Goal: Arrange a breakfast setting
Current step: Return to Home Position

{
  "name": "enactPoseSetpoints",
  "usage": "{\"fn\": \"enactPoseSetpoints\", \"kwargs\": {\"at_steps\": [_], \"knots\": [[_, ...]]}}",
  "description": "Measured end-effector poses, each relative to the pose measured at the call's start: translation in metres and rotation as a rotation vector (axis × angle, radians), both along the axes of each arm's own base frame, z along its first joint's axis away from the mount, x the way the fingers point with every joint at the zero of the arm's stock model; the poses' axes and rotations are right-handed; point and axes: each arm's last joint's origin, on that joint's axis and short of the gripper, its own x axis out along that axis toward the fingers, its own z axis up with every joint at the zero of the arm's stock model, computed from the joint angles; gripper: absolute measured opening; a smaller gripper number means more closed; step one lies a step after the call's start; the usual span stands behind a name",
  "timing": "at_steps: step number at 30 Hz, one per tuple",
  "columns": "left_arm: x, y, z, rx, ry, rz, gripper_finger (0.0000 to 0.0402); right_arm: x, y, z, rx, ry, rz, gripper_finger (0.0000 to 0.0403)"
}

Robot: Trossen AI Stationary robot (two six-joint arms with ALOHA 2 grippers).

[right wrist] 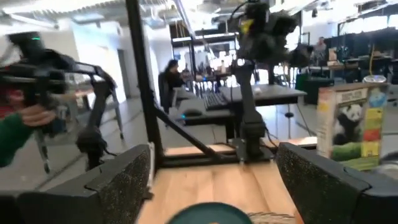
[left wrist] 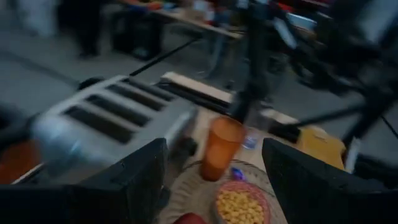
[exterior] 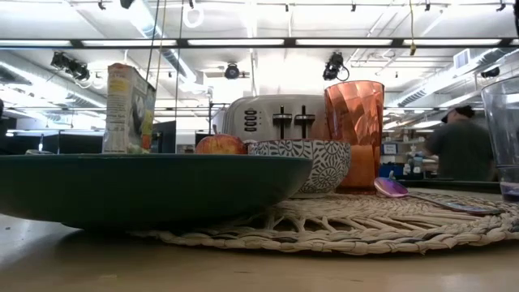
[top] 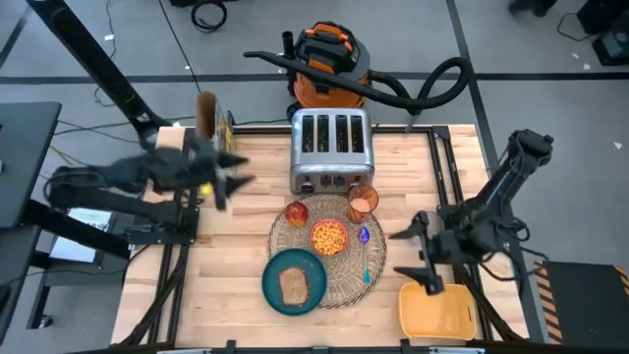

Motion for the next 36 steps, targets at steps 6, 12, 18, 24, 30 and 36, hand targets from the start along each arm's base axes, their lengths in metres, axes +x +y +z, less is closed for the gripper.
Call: {"fn": "enactPoseSetpoints", "kwargs": {"at_steps": [6, 12, 18, 24, 30, 36], "knots": [[0.033, -0.029, -0.064, 0.1, -0.082, -0.172, 0.027, 0.007, -0.026, 0.003, -0.069, 0.039, 0.034, 0.0337], [0.035, -0.05, -0.115, 0.14, -0.219, -0.281, 0.027, 0.007, -0.053, -0.001, -0.061, 0.145, 0.03, 0.0291], [0.028, -0.048, -0.147, 0.158, -0.27, -0.275, 0.0268, 0.009, -0.088, -0.016, -0.064, 0.151, -0.032, 0.0223], [0.028, -0.037, -0.161, 0.141, -0.23, -0.244, 0.022, 0.0, -0.129, -0.048, -0.045, 0.165, -0.128, 0.0154], [0.026, -0.021, -0.157, 0.168, -0.248, -0.268, 0.0132, -0.018, -0.148, -0.048, -0.088, 0.068, -0.139, 0.0083], [0.009, -0.01, -0.152, 0.249, -0.2, -0.248, 0.004, -0.039, -0.151, -0.059, -0.081, 0.005, -0.108, 0.0009]]}}
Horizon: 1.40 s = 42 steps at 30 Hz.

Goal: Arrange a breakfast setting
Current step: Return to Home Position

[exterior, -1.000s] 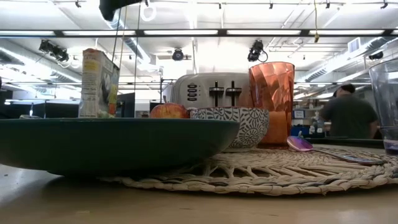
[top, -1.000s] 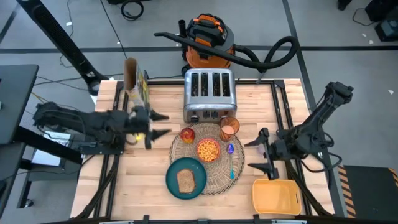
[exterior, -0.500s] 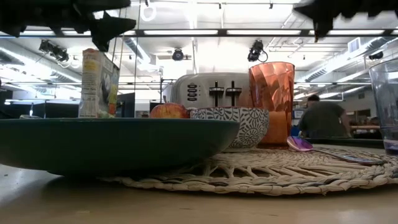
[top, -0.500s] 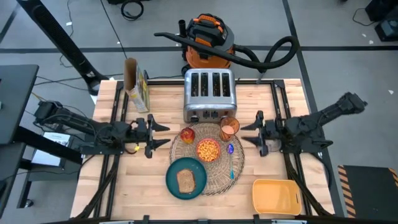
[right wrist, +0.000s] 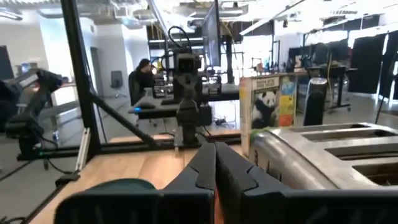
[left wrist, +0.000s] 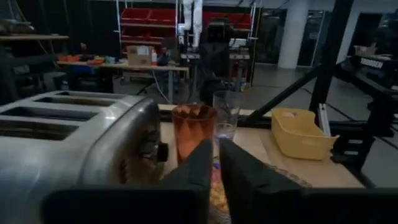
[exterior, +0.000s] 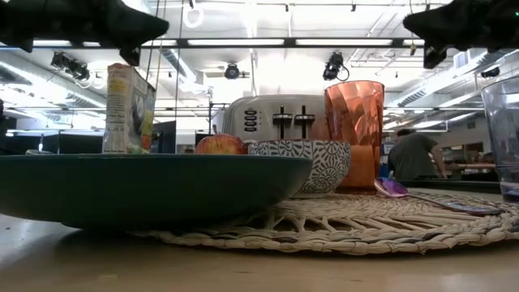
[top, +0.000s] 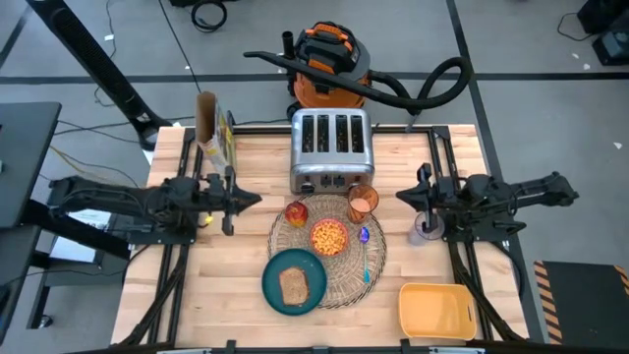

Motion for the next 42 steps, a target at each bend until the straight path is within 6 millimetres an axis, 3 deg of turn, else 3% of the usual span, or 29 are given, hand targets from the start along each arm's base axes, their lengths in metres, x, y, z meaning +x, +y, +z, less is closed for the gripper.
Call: {"fn": "enactPoseSetpoints", "kwargs": {"at_steps": [3, 11, 18, 26, 30, 42], "knots": [[-0.008, 0.005, 0.001, 0.012, 0.019, -0.002, 0.0009, -0.005, -0.001, -0.008, 0.007, -0.019, 0.006, 0.0012], [-0.022, 0.011, -0.007, 0.009, 0.072, -0.025, 0.0013, -0.018, -0.002, -0.02, 0.033, 0.032, 0.021, 0.0005], [-0.033, 0.01, -0.059, -0.006, -0.065, -0.032, 0.0009, -0.011, -0.002, -0.048, 0.077, 0.025, 0.009, 0.0005], [-0.039, 0.006, -0.057, 0.019, -0.073, -0.163, 0.0008, -0.01, 0.004, -0.054, 0.122, 0.061, 0.214, 0.0002], [-0.041, 0.008, -0.057, 0.049, -0.076, -0.143, 0.0008, -0.009, -0.002, -0.061, 0.123, 0.126, 0.156, 0.0002], [-0.041, 0.014, -0.06, 0.027, -0.044, -0.097, 0.0011, -0.009, -0.01, -0.06, 0.068, 0.111, 0.121, 0.0013]]}}
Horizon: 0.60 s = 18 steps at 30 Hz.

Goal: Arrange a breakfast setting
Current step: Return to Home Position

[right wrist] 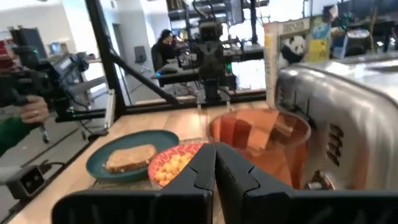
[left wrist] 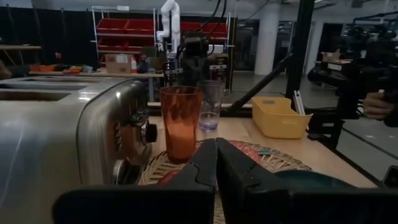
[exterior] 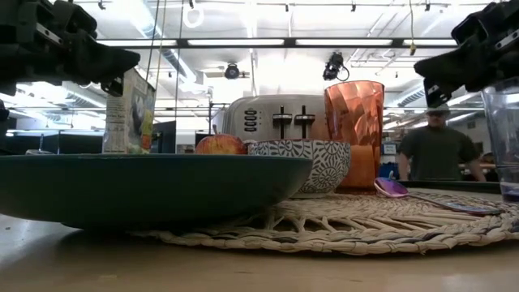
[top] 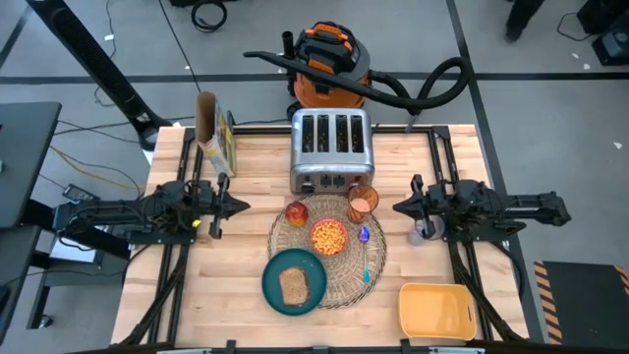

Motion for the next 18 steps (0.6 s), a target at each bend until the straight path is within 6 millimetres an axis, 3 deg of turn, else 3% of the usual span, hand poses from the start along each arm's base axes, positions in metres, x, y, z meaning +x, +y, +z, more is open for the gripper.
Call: {"fn": "enactPoseSetpoints", "kwargs": {"at_steps": [18], "knots": [[0.0001, 0.0018, -0.0016, 0.066, 0.016, 0.068, 0.0013, 0.0018, -0.0012, -0.0036, 0.045, 0.043, -0.05, 0.0024]]}}
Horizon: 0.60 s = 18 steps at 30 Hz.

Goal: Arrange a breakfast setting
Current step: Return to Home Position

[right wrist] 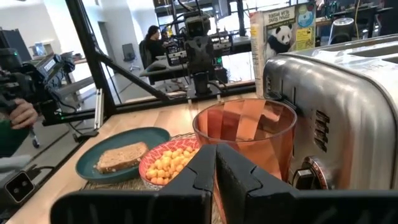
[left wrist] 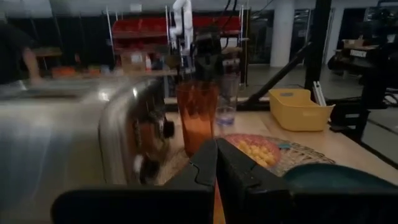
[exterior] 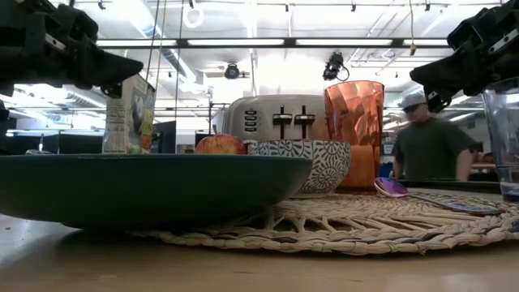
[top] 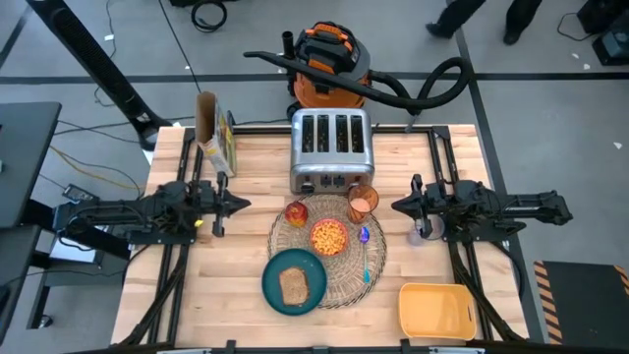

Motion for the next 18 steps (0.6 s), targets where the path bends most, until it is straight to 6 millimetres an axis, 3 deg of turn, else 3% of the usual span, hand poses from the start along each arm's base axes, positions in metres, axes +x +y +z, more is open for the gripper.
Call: {"fn": "enactPoseSetpoints", "kwargs": {"at_steps": [4, 10, 18], "knots": [[0.0, 0.001, -0.004, -0.048, 0.041, 0.013, 0.0013, 0.0, 0.0, 0.0, 0.0, -0.001, 0.0, 0.0023], [-0.002, 0.003, -0.012, 0.014, 0.128, 0.101, 0.0006, 0.0, 0.0, 0.0, 0.0, -0.003, 0.0, 0.0023], [-0.015, 0.0, 0.003, -0.005, -0.055, 0.087, 0.0005, 0.0, 0.0, 0.0, 0.0, -0.004, 0.0, 0.0023]]}}
